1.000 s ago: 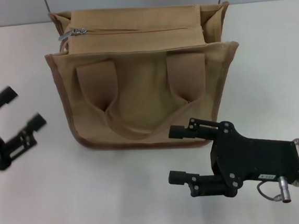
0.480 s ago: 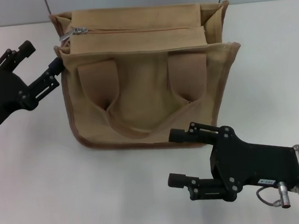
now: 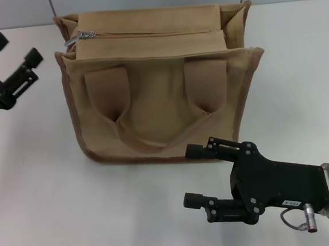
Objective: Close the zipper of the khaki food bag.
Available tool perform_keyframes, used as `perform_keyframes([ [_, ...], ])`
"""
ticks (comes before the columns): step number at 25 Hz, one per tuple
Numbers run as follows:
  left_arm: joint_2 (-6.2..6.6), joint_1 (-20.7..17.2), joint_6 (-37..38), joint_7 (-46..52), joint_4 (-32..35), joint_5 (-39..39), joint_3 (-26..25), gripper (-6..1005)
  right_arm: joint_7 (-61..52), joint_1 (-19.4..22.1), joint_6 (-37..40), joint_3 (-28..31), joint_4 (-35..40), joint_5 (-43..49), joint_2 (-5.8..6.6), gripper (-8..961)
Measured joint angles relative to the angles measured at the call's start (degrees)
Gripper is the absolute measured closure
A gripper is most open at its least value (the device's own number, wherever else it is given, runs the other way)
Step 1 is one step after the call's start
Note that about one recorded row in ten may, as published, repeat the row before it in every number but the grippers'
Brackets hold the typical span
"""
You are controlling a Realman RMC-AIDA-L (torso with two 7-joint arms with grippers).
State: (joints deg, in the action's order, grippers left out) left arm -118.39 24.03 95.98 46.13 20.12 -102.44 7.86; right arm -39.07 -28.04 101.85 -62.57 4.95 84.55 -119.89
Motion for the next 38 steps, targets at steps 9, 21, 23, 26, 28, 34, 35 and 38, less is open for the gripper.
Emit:
perform_keyframes([
  [9, -0.14, 1.8, -4.3, 0.4, 1.7, -1.9, 9.1, 184, 0.0, -0.6, -0.1, 0.0, 0.0, -0.1, 0.0, 186],
  [21, -0.52, 4.2, -1.2, 0.7, 0.1, 2.2, 10.3, 200, 0.0, -0.7, -0.5, 0.0, -0.7, -0.3, 0.0, 186],
  [23, -0.52, 4.1, -1.2, 0.7, 0.0, 2.8, 10.3, 204, 0.0, -0.6, -0.6, 0.1, -0.8, -0.6, 0.0, 186],
  [26, -0.53, 4.0, -1.7, 1.1, 0.0, 4.0, 10.2, 211, 0.1, -0.7, -0.6, 0.1, -0.8, -0.9, 0.0, 186],
  [28, -0.53, 4.0, -2.4, 1.8, -0.1, 4.3, 10.3, 215, 0.1, -0.8, -0.7, 0.1, -0.8, -1.0, 0.0, 186],
  [34, -0.58, 3.9, -3.1, 0.9, -0.6, 3.9, 11.0, 227, 0.0, -1.3, -1.0, 0.1, -0.8, -1.2, 0.0, 186],
  [35, -0.58, 3.9, -3.1, 0.9, -0.6, 3.9, 11.0, 257, 0.0, -1.3, -1.0, 0.1, -0.8, -1.2, 0.0, 186],
  [38, -0.6, 3.8, -3.0, -0.1, -0.8, 3.8, 11.6, 348, 0.0, -1.4, -1.6, 0.1, -1.2, -1.6, 0.0, 186],
])
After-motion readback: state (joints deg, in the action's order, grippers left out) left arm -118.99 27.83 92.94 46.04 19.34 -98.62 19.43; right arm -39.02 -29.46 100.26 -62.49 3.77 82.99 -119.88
